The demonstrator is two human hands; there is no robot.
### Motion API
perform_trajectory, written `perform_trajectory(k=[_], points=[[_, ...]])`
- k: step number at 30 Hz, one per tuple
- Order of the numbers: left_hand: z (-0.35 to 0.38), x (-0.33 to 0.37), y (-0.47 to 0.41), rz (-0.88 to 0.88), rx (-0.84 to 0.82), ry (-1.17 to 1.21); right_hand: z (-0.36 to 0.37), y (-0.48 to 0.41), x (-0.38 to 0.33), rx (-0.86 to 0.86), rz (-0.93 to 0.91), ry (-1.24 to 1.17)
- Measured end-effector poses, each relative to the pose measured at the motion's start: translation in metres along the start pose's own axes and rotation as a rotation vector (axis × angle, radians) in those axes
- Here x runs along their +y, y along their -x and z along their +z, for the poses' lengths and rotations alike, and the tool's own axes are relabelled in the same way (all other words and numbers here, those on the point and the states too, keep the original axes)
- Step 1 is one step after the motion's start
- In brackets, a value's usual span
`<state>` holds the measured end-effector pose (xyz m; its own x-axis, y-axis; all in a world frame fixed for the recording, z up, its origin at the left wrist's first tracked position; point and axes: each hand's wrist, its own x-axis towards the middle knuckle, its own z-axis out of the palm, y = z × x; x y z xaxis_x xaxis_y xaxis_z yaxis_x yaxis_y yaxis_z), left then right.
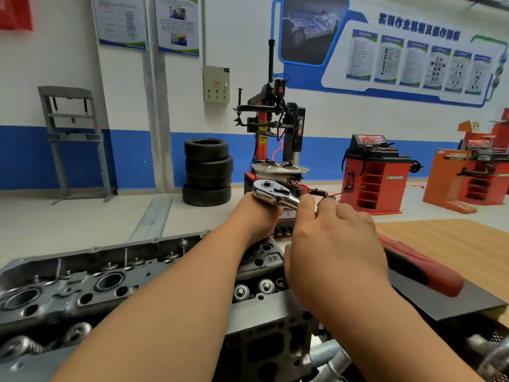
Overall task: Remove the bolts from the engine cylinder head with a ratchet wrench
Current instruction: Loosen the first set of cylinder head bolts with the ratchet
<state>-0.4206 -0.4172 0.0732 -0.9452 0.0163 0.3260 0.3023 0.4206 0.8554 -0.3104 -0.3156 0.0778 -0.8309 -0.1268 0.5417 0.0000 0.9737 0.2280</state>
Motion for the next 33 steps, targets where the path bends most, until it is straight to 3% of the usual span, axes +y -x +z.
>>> perform_trajectory(k=[7,9,12,15,21,25,28,33], points=[[-0.003,-0.004,0.002,-0.044,-0.088,0.075,0.018,-0.075,0.024,-0.075,0.021,-0.170],[-0.005,-0.004,0.003,-0.041,-0.129,0.118,0.030,-0.108,0.025,-0.156,-0.018,-0.281],[-0.011,-0.004,-0.003,-0.064,-0.165,0.234,0.041,-0.145,0.012,-0.226,-0.148,-0.262],[-0.010,-0.004,-0.004,-0.087,-0.176,0.114,0.046,-0.153,0.006,-0.219,-0.174,-0.216],[0.005,0.000,-0.004,-0.066,0.000,0.045,0.014,-0.078,0.021,-0.167,0.045,-0.059],[0.005,0.010,0.002,0.022,0.046,-0.258,-0.007,-0.015,-0.004,-0.096,-0.065,-0.023],[-0.002,0.015,0.007,0.067,-0.056,-0.386,-0.015,-0.016,-0.012,-0.127,-0.071,-0.056],[0.002,-0.002,0.003,-0.088,-0.016,0.106,0.003,-0.065,0.020,-0.139,0.009,-0.199]])
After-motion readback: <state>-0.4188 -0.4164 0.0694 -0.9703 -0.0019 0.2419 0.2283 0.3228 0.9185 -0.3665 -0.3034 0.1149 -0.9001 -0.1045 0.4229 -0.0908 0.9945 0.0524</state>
